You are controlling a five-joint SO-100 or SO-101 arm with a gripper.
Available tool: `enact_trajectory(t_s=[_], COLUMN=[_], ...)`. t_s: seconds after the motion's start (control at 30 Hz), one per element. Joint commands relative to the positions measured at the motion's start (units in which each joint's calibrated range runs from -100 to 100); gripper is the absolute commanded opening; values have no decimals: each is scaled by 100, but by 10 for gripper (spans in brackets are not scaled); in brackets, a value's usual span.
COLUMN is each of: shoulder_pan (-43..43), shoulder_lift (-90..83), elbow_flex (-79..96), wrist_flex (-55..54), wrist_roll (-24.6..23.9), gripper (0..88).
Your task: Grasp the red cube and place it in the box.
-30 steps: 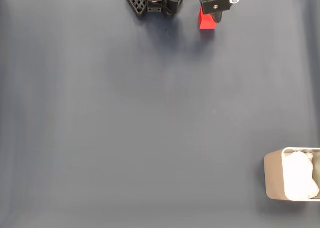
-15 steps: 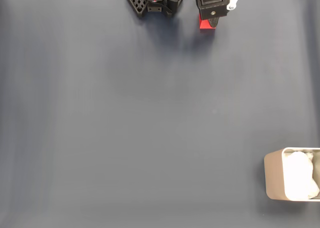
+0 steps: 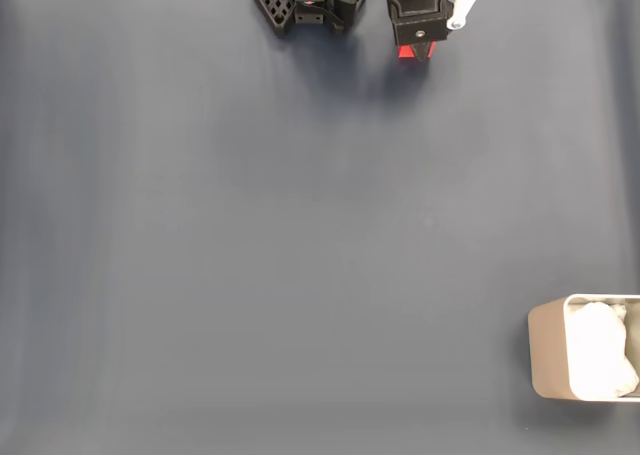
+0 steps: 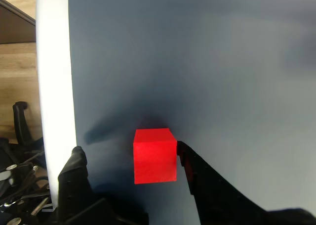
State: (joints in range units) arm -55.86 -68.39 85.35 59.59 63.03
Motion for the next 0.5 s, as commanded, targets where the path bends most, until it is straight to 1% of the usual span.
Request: enact_trajectory(t_s=[0.0,0.47], shoulder_pan=[-3,-39], shoulder_lift=[36,132], elbow_flex=[23,297], wrist_flex=[-139,-311], wrist_roll=[-39,-122], gripper=[418,418])
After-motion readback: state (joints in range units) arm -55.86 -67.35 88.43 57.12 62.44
